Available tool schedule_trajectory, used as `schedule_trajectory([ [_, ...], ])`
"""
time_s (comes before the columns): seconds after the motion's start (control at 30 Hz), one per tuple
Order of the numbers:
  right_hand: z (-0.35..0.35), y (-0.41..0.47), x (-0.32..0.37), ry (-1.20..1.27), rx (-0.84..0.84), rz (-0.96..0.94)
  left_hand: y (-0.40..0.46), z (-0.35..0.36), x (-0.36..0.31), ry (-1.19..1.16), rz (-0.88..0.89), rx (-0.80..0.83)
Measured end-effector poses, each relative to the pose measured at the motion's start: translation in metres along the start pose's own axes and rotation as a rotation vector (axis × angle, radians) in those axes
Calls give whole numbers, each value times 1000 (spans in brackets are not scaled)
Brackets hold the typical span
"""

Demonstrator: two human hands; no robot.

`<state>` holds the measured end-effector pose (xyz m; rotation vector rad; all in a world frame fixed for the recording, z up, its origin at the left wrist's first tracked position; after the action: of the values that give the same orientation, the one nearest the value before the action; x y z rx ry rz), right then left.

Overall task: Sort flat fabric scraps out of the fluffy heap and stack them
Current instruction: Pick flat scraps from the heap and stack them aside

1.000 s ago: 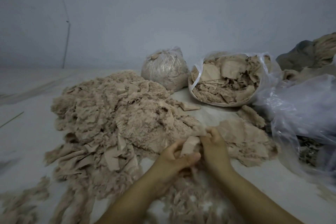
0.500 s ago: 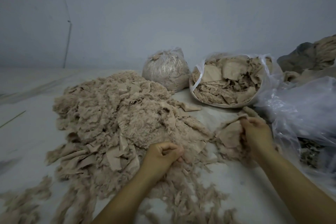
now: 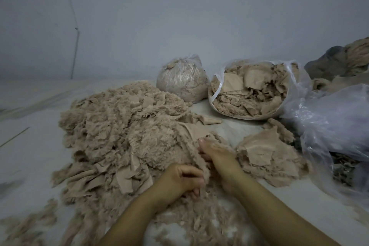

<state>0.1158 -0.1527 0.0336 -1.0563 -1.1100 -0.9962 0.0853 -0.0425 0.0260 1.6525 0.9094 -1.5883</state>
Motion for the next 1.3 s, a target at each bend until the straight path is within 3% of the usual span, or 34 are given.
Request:
schedule_trajectory([
  [0.13, 9, 17, -10, 289, -25, 107, -6, 10, -3, 147, -9, 213],
  [0.23, 10, 26, -6, 345, -18, 47, -9, 11, -4, 333, 9, 296],
  [0.33, 13, 31, 25, 304, 48, -153, -2, -3, -6, 324, 68, 90],
  [0.43, 19, 29, 68, 266, 88, -327, 1, -34, 1, 167, 42, -201],
  [0.5, 21, 26, 97, 229, 84, -430, 2, -46, 6, -95, 46, -280],
  [0.63, 28, -10, 126, 224, 150, -601, 9, -46, 6, -439, 96, -257],
  [0.7, 32, -32, 102, 169, 179, -573, 10, -47, -2, -643, 165, -203],
  [0.77, 31, -50, 55, -17, 153, -455, 7, -49, -7, -750, 118, -170],
  [0.9, 26, -64, -15, -318, 161, -196, -8, -40, 3, -445, -161, -167],
  [0.97, 32, -68, -12, -433, 291, -170, -15, -39, 3, -262, -185, -239],
  [1.03, 26, -67, 2, -364, 249, -203, -21, -47, -1, -125, -192, -318],
  [1.07, 13, -65, 12, -389, 127, -253, -25, -56, -6, -92, -175, -377],
  [1.13, -11, -61, 23, -719, -129, -325, -35, -77, -18, -134, -83, -537],
  [1.2, -15, -58, 19, -1050, -170, -288, -46, -96, -29, -138, 30, -733],
  [1.3, -14, -58, 12, -1113, -119, -354, -61, -99, -54, 426, 106, -936],
])
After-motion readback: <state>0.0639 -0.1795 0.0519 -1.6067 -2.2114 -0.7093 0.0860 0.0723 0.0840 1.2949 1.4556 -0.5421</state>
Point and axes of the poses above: each hand's wrist, its own y-axis towards the middle knuckle, its own z-axis out of the palm, x = y × z, the point moved 8 cm from there along y, towards the middle knuckle, and after that the axes turned 10 degrees about x, right-handed, at the moved point
